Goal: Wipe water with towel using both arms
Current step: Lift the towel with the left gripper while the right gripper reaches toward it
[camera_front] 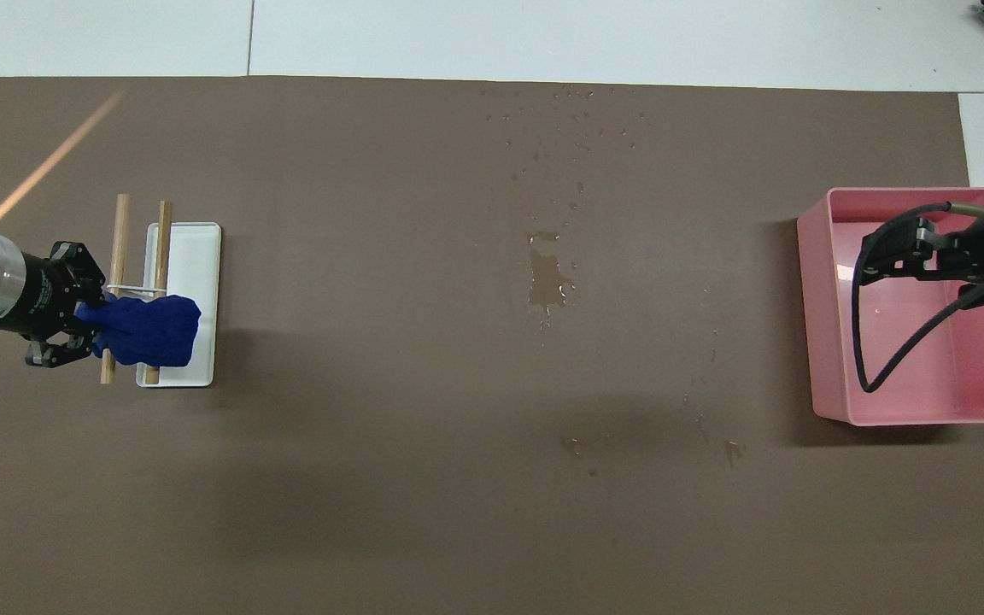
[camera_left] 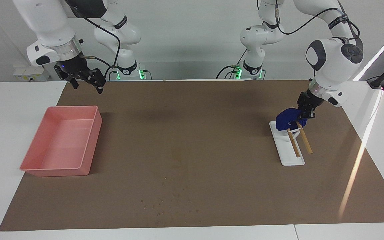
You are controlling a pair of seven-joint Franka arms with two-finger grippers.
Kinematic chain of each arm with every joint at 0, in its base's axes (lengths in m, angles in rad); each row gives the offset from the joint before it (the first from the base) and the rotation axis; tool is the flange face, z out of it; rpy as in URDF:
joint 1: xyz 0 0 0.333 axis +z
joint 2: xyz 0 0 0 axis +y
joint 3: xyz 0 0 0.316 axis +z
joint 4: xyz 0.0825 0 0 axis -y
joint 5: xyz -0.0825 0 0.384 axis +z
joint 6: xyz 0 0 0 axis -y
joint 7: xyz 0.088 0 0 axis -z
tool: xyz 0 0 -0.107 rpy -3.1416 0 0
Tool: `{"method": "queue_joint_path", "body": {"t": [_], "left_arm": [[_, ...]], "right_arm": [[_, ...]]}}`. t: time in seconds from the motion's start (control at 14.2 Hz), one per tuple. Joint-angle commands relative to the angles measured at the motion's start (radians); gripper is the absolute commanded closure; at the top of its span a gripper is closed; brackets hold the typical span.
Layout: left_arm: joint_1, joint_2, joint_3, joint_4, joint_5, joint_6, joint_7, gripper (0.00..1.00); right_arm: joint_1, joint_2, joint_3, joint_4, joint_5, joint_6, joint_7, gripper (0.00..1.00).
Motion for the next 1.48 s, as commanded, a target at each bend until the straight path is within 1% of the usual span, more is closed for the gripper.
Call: {"method": "queue_joint_path", "body": {"t": [0.0,0.21,0.28,0.42,0.49,0.63,0.77,0.91,1.05,1.12,1.26,1.4], "left_arm": [[-0.040,0.008,0.006,0.088,-0.059,-0.080,-0.072,1.00],[-0.092,-0.005,0.004,0.092,-0.115,-0.085,-0.170,1.00],[-0.122,-0.007,0.004,0.092,-0.118,-0.074,-0.231,1.00],[-0.193,-0.007,0.003,0.092,-0.164,-0.048,-0.354,1.00],[-0.231,-0.007,0.003,0.091,-0.185,-0.033,-0.408,1.00],[-0.317,-0.005,0.003,0.091,-0.190,-0.004,-0.526,1.00],[-0.388,-0.007,0.003,0.092,-0.195,0.027,-0.633,1.00],[-0.426,-0.008,-0.009,0.112,-0.214,0.079,-0.748,1.00],[-0.426,-0.008,-0.051,0.173,-0.231,0.095,-0.850,1.00],[-0.428,-0.007,-0.066,0.207,-0.233,0.096,-0.891,1.00],[-0.426,-0.008,-0.109,0.233,-0.238,0.120,-0.957,1.00],[-0.428,-0.007,-0.153,0.241,-0.239,0.189,-1.035,1.00]], "right_arm": [[0.000,-0.005,0.010,-0.013,0.019,0.040,0.153,0.00],[0.038,0.004,0.013,-0.007,0.091,0.063,0.448,0.00],[0.043,0.006,0.015,-0.008,0.140,0.066,0.555,0.00],[0.050,0.014,0.017,-0.007,0.252,0.089,0.765,0.00],[0.052,0.015,0.018,-0.010,0.281,0.105,0.841,0.00],[0.101,0.029,0.018,-0.012,0.298,0.129,0.970,0.00],[0.124,0.040,0.018,-0.024,0.324,0.160,1.064,0.00],[0.118,0.046,0.017,-0.042,0.422,0.186,1.136,0.00],[0.128,0.066,0.018,-0.048,0.491,0.223,1.206,0.00],[0.139,0.066,0.018,-0.059,0.501,0.255,1.240,0.00],[0.171,0.066,0.018,-0.073,0.515,0.280,1.262,0.00],[0.173,0.067,0.018,-0.082,0.573,0.302,1.266,0.00]]}}
